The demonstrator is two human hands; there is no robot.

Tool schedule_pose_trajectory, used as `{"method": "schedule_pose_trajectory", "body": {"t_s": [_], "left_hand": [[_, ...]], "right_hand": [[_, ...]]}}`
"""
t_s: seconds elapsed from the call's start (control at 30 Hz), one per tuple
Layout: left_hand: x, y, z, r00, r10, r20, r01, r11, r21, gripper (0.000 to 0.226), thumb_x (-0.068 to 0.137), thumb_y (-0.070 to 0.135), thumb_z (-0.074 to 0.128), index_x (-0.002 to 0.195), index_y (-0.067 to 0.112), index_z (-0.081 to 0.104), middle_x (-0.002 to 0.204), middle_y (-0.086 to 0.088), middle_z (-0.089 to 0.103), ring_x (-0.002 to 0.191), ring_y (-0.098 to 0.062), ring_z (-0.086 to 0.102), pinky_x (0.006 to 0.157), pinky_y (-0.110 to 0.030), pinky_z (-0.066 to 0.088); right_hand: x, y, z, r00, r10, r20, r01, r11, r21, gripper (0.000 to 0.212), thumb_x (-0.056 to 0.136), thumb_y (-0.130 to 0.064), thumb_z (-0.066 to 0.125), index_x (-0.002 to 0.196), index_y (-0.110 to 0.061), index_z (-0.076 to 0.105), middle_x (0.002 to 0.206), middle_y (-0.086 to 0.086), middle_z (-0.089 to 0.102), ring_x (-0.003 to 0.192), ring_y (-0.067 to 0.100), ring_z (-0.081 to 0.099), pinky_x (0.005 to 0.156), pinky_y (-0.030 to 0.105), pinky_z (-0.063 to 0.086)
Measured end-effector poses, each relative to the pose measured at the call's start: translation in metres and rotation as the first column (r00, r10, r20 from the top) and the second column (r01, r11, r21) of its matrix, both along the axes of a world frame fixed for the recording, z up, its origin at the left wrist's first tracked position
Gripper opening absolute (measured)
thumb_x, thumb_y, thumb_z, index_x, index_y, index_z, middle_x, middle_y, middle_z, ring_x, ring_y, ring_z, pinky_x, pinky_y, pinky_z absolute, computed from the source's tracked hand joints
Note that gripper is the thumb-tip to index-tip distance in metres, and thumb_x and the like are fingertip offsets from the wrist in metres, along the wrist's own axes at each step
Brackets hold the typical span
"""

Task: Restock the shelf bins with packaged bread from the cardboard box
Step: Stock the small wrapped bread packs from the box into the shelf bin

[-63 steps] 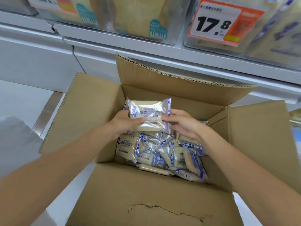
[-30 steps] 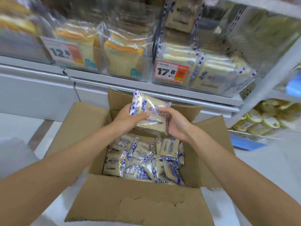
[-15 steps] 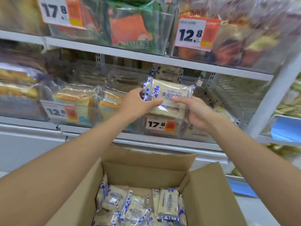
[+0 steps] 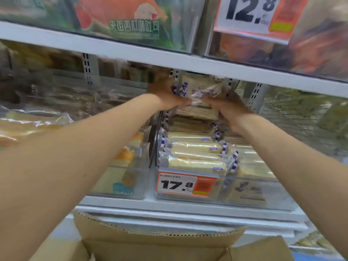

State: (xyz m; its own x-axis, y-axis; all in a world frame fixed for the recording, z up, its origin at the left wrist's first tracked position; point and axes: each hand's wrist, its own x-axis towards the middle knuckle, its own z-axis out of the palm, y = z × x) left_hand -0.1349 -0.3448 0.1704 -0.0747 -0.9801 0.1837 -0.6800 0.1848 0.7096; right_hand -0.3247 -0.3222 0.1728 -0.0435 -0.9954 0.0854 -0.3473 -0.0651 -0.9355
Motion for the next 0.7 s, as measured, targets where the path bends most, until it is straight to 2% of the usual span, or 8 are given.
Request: {"method": "schedule_pose_trajectory", "body": {"t_s": [0.1,0.2,0.27,0.37,0.47,0.57,0.63,0.7], "left_hand": [[0.006,-0.01,-0.011,0.996,0.008,-0.094,-0.008,1.0,-0.006,0.092,0.038,0.077,0.074,0.116,0.029,0.067,0.116,0.007,0.069,0.105,-0.016,0.064,0.098,-0.036,0.051],[0.01,-0.012,-0.013,0.976,-0.033,-0.215,0.026,0.999,-0.034,0.063,0.066,0.047,0.084,0.121,0.024,0.064,0.12,0.003,0.066,0.108,-0.015,0.063,0.099,-0.033,0.048],[0.013,-0.013,-0.011,0.973,-0.054,-0.224,0.043,0.998,-0.053,0.063,0.07,0.039,0.084,0.126,0.023,0.06,0.124,0.003,0.064,0.112,-0.016,0.061,0.101,-0.032,0.046],[0.017,-0.01,-0.007,0.981,-0.091,-0.17,0.09,0.996,-0.018,0.071,0.067,0.046,0.083,0.13,0.027,0.057,0.128,0.006,0.061,0.115,-0.013,0.057,0.1,-0.028,0.044],[0.022,-0.006,-0.01,0.979,-0.045,-0.2,0.034,0.998,-0.055,0.072,0.069,0.035,0.084,0.133,0.024,0.054,0.123,0.008,0.06,0.109,-0.01,0.057,0.084,-0.019,0.042],[0.024,-0.004,-0.017,0.969,0.052,-0.239,-0.074,0.994,-0.082,0.047,0.072,0.028,0.084,0.114,0.019,0.064,0.11,0.006,0.064,0.101,-0.011,0.06,0.085,-0.022,0.044],[0.023,-0.003,-0.018,0.966,0.072,-0.248,-0.092,0.993,-0.068,0.041,0.072,0.028,0.084,0.108,0.019,0.067,0.106,0.005,0.066,0.099,-0.012,0.061,0.088,-0.024,0.046],[0.021,0.0,-0.017,0.966,0.083,-0.246,-0.099,0.994,-0.052,0.046,0.072,0.028,0.083,0.114,0.017,0.068,0.112,0.003,0.068,0.102,-0.013,0.062,0.094,-0.025,0.048]], "right_hand": [[-0.001,-0.006,-0.011,0.971,-0.078,-0.227,0.051,0.991,-0.121,0.082,0.086,-0.048,0.067,0.149,-0.016,0.028,0.15,0.004,0.042,0.132,0.022,0.045,0.095,0.023,0.033],[0.005,-0.012,-0.014,0.966,-0.13,-0.224,0.076,0.969,-0.237,0.078,0.085,-0.047,0.069,0.147,-0.015,0.033,0.147,0.002,0.045,0.128,0.018,0.047,0.091,0.019,0.033],[0.011,-0.013,-0.015,0.972,-0.11,-0.209,0.062,0.972,-0.225,0.088,0.086,-0.047,0.068,0.153,-0.016,0.019,0.156,0.0,0.033,0.138,0.02,0.038,0.097,0.02,0.03],[0.012,-0.008,-0.018,0.974,-0.086,-0.208,0.044,0.979,-0.199,0.1,0.085,-0.046,0.069,0.156,-0.021,0.004,0.159,0.001,0.028,0.141,0.022,0.035,0.1,0.024,0.032],[0.008,-0.008,-0.021,0.975,-0.134,-0.176,0.089,0.966,-0.244,0.116,0.078,-0.029,0.08,0.155,-0.026,-0.007,0.163,-0.002,0.014,0.146,0.02,0.025,0.097,0.018,0.036],[0.009,-0.01,-0.027,0.973,-0.114,-0.201,0.039,0.939,-0.342,0.103,0.079,-0.017,0.08,0.154,-0.029,0.011,0.159,-0.006,0.019,0.143,0.014,0.024,0.09,0.004,0.027],[0.007,-0.012,-0.03,0.959,-0.104,-0.263,0.011,0.942,-0.334,0.09,0.08,-0.024,0.078,0.15,-0.033,0.023,0.156,-0.004,0.025,0.14,0.017,0.031,0.097,0.015,0.028],[0.005,-0.014,-0.03,0.942,-0.115,-0.315,0.011,0.949,-0.314,0.091,0.08,-0.029,0.078,0.151,-0.036,0.022,0.158,-0.002,0.022,0.142,0.021,0.029,0.104,0.021,0.025]]}}
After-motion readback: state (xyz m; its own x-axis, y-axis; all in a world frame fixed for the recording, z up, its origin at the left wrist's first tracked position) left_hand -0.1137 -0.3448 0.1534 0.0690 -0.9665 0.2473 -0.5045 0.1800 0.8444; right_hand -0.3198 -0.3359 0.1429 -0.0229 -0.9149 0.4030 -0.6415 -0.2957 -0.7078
